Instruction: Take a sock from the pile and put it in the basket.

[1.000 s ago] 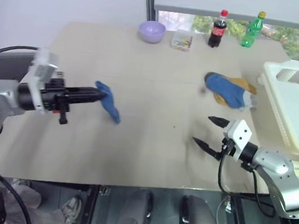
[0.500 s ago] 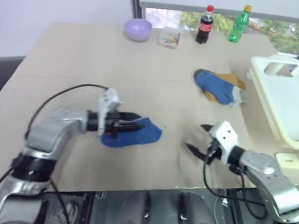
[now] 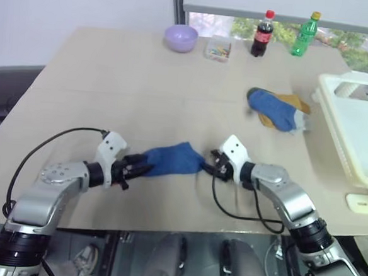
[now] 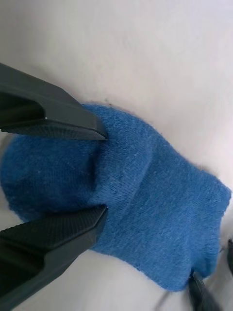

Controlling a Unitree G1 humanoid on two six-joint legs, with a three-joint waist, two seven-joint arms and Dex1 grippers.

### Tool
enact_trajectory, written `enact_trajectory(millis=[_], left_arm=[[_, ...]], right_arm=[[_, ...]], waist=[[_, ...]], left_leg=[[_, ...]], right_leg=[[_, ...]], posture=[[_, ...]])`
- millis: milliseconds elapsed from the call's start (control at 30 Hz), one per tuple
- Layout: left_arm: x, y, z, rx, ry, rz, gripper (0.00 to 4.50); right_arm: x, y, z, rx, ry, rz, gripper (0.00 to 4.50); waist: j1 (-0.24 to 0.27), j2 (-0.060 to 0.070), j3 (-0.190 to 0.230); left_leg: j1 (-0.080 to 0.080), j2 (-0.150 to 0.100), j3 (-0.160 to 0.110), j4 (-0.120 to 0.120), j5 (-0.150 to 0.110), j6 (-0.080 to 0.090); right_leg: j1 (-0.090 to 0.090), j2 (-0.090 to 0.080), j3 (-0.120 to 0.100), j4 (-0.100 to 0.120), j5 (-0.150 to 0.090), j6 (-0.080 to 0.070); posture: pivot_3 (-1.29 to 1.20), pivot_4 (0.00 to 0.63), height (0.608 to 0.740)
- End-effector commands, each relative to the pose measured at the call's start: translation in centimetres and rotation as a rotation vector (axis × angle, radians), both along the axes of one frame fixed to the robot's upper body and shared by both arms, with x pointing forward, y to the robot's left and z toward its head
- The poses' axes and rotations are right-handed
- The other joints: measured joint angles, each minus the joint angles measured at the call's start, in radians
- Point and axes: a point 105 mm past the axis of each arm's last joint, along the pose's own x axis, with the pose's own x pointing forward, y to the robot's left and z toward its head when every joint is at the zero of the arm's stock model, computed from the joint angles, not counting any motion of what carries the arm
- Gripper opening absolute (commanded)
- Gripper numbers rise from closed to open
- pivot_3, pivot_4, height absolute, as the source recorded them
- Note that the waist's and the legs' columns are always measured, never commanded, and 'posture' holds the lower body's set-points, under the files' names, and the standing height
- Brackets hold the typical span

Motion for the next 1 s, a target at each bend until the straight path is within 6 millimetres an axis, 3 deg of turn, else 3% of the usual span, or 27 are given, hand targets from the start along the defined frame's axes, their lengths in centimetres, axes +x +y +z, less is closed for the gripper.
enact_trajectory(millis=[33, 100, 467, 567, 667, 833, 967, 1000], left_arm=[[-0.8, -1.2, 0.4, -0.036, -0.016, -0.019, 0.26], [-1.1, -1.8, 0.6, -0.04, -0.029, -0.047, 0.0], [-0.8, -5.8, 1.5, -0.058, -0.065, -0.191, 0.0], [-0.8, -6.1, 1.5, -0.053, -0.067, -0.211, 0.0], [-0.7, -5.9, 0.9, -0.014, -0.067, -0.232, 0.0], [-0.2, -6.5, 0.8, -0.021, -0.082, -0.263, 0.0], [0.0, -6.5, 0.8, -0.033, -0.075, -0.284, 0.0], [0.0, -6.5, 0.9, -0.059, -0.064, -0.283, 0.34]], right_arm=[[-0.3, -0.6, -0.3, -0.018, -0.013, 0.012, 0.98], [-0.8, -0.9, 0.0, -0.021, -0.022, 0.034, 0.03], [-2.9, -5.5, 0.9, -0.088, -0.039, -0.014, 0.03], [-2.9, -6.2, 1.0, -0.071, -0.022, -0.06, 0.03], [-3.0, -6.2, 1.7, -0.011, 0.006, -0.067, 0.84], [-3.5, -6.6, 1.6, -0.017, 0.011, -0.086, 3.02], [-3.7, -5.9, 2.5, 0.043, 0.028, -0.057, 3.02], [-3.6, -5.9, 2.6, 0.041, 0.021, -0.051, 3.12]], waist=[[-0.003, 0.0, 0.0], [-0.003, 0.0, 0.0], [0.003, 0.0, 0.0], [0.002, 0.0, 0.0], [-0.001, 0.0, 0.0], [0.004, 0.0, 0.0], [0.011, 0.0, 0.0], [0.011, 0.0, 0.0]], left_leg=[[0.0, 0.0, 0.0, 0.0, -0.001, 0.001], [0.0, 0.0, 0.0, 0.0, -0.001, 0.001], [0.0, -0.001, -0.001, 0.0, -0.001, 0.002], [-0.001, -0.001, -0.001, 0.0, -0.001, 0.002], [0.0, -0.001, -0.001, 0.0, -0.001, 0.002], [-0.001, -0.001, -0.001, 0.0, -0.001, 0.002], [-0.001, -0.001, -0.001, 0.0, -0.001, 0.002], [-0.001, -0.001, -0.001, 0.0, -0.001, 0.002]], right_leg=[[0.0, 0.0, 0.0, 0.0, 0.0, 0.0], [0.001, -0.001, 0.001, 0.0, 0.0, 0.0], [0.001, -0.002, 0.002, 0.0, 0.0, 0.0], [0.001, -0.002, 0.002, -0.001, 0.0, 0.0], [0.001, -0.001, 0.002, -0.001, 0.0, 0.0], [0.001, -0.001, 0.002, -0.001, 0.0, 0.0], [0.001, -0.001, 0.002, -0.001, 0.0, 0.0], [0.001, -0.001, 0.001, -0.001, 0.0, 0.0]], posture=[[0.0, 0.15, 0.74], [0.0, 0.15, 0.74], [0.0, 0.15, 0.74], [0.0, 0.15, 0.74], [0.0, 0.15, 0.74], [0.0, 0.15, 0.74], [0.0, 0.15, 0.74], [0.0, 0.15, 0.74]])
